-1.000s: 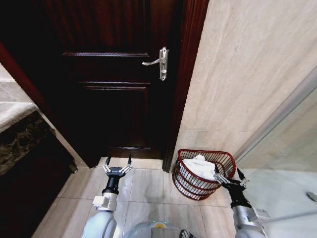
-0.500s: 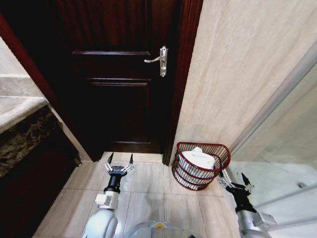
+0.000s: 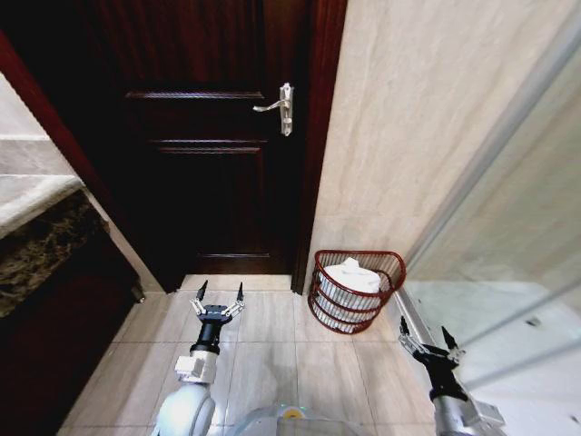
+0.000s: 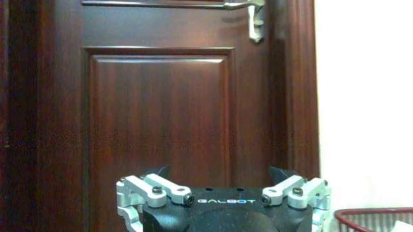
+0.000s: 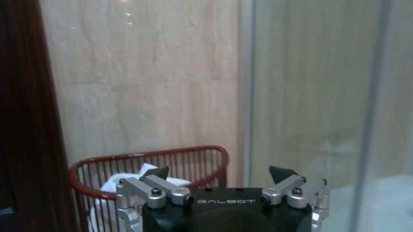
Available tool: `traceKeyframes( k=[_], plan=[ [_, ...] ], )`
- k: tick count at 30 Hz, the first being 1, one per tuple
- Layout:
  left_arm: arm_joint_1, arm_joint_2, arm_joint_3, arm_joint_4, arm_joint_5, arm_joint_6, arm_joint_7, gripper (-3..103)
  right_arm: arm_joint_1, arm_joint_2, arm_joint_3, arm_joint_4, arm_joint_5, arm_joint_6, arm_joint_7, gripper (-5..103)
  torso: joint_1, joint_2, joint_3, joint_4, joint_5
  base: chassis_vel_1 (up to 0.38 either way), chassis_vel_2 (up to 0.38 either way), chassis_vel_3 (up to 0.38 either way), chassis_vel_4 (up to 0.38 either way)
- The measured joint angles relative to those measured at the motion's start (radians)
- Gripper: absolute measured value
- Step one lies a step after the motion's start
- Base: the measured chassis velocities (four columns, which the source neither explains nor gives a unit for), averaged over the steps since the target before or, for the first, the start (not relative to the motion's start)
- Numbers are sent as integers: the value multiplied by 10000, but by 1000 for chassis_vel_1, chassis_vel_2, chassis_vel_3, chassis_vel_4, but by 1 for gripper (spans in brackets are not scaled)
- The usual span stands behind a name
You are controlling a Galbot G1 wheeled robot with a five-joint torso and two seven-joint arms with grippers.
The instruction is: Discard the used towel into the hamper.
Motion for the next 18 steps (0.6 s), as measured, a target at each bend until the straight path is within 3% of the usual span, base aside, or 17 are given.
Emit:
traceKeyframes(
  k=[10,18],
  plan=[
    [19,-1,100,96,108,-5,26,100,-37,161,-195,-36,3,32,-2,100,0,0,1,0,1,-23,-169,-168,-16],
    [22,-11,282,248,229,-66,8,100,-130,311,-214,-200,-411,518,-12,100,0,0,0,0,-1,-65,-187,-185,-58]
  ],
)
